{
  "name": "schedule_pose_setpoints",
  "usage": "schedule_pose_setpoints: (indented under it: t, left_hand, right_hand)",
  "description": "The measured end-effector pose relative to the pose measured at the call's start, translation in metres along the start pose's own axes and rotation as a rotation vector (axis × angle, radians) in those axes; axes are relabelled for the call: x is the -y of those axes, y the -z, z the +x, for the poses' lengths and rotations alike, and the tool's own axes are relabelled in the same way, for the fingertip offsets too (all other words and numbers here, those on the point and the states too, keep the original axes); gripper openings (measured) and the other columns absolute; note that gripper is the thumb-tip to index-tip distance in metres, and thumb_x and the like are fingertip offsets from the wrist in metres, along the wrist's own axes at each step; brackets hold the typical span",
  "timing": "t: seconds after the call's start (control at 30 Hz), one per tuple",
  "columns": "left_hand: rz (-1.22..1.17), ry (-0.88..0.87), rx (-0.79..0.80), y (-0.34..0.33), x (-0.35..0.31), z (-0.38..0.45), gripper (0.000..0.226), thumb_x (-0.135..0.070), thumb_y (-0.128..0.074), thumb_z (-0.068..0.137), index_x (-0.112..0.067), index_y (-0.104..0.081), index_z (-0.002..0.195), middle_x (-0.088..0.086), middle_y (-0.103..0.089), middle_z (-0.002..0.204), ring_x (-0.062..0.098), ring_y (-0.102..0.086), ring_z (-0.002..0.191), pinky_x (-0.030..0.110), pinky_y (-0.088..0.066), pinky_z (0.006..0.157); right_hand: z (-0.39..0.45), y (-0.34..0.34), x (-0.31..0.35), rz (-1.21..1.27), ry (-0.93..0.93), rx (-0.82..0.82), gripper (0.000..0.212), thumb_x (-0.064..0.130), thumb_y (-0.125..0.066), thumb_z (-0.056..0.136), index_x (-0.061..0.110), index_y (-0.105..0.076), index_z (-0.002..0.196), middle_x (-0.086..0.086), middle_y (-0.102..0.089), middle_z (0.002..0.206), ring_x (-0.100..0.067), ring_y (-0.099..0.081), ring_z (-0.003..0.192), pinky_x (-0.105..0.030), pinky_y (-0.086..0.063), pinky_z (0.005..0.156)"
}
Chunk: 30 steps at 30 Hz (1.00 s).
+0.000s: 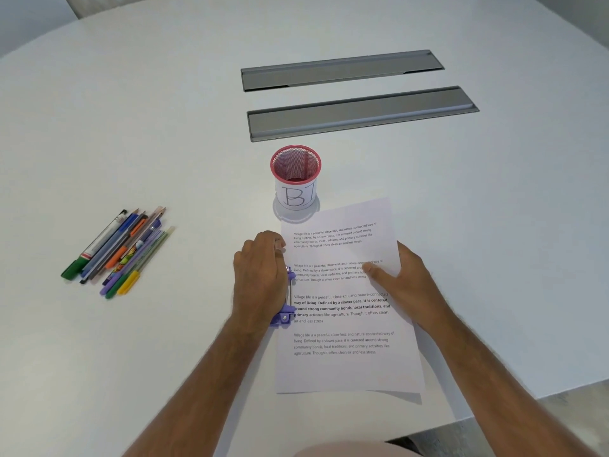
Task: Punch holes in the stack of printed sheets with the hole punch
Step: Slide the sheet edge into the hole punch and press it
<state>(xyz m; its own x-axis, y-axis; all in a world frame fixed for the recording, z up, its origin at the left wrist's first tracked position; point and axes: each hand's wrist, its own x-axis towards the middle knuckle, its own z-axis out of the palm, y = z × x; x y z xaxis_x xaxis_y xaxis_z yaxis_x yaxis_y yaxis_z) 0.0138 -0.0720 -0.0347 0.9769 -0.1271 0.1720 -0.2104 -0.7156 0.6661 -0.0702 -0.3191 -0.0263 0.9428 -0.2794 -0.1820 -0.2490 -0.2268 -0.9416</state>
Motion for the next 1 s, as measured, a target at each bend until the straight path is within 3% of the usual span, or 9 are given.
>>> schedule_pose_setpoints:
  t: [0.2,0.53,0.77,0.83,1.0]
  left_hand:
    - [-0.002,0.009,-0.003,-0.001,0.001,0.000,0.024,-0.009,-0.035,0.099,-0.015,-0.058,0.100,-0.003,-0.067,0.090,0.024,-0.052,0.085,0.040,-0.037,0.085]
    - [0.031,-0.004,-0.001,0.001,0.000,0.000,0.024,-0.010,-0.033,0.097,-0.011,-0.057,0.098,0.004,-0.066,0.088,0.031,-0.053,0.081,0.044,-0.037,0.083]
    - [0.038,0.006,-0.016,0.002,-0.003,-0.002,0.020,-0.011,-0.034,0.097,-0.012,-0.054,0.094,0.004,-0.062,0.081,0.031,-0.051,0.076,0.045,-0.039,0.080]
    - [0.040,0.009,-0.019,0.001,-0.004,-0.002,0.018,-0.007,-0.037,0.099,-0.013,-0.053,0.093,0.001,-0.059,0.077,0.030,-0.050,0.075,0.045,-0.039,0.079]
    - [0.040,-0.011,-0.062,0.003,-0.008,-0.003,0.022,-0.001,-0.042,0.099,-0.020,-0.049,0.089,-0.017,-0.047,0.065,0.010,-0.045,0.065,0.035,-0.028,0.072]
  right_hand:
    - [0.000,0.000,0.001,-0.004,-0.003,0.001,0.028,0.016,-0.076,0.098,0.039,-0.068,0.113,0.032,-0.078,0.107,0.008,-0.075,0.096,-0.003,-0.052,0.073]
    - [-0.004,0.007,0.002,0.085,-0.030,0.059,0.027,0.021,-0.072,0.102,0.038,-0.068,0.123,0.023,-0.079,0.118,0.001,-0.075,0.106,-0.010,-0.057,0.079]
    - [-0.006,0.015,0.004,-0.003,-0.015,0.134,0.034,0.017,-0.075,0.099,0.037,-0.066,0.125,0.027,-0.077,0.118,0.003,-0.074,0.108,-0.008,-0.055,0.081]
    - [-0.006,0.016,0.003,-0.018,-0.005,0.132,0.037,0.015,-0.075,0.099,0.029,-0.065,0.132,0.022,-0.078,0.120,0.002,-0.073,0.111,-0.013,-0.056,0.086]
    - [-0.008,0.017,0.007,-0.064,0.000,0.137,0.043,0.014,-0.073,0.100,0.018,-0.060,0.142,0.006,-0.074,0.132,-0.013,-0.071,0.121,-0.043,-0.055,0.107]
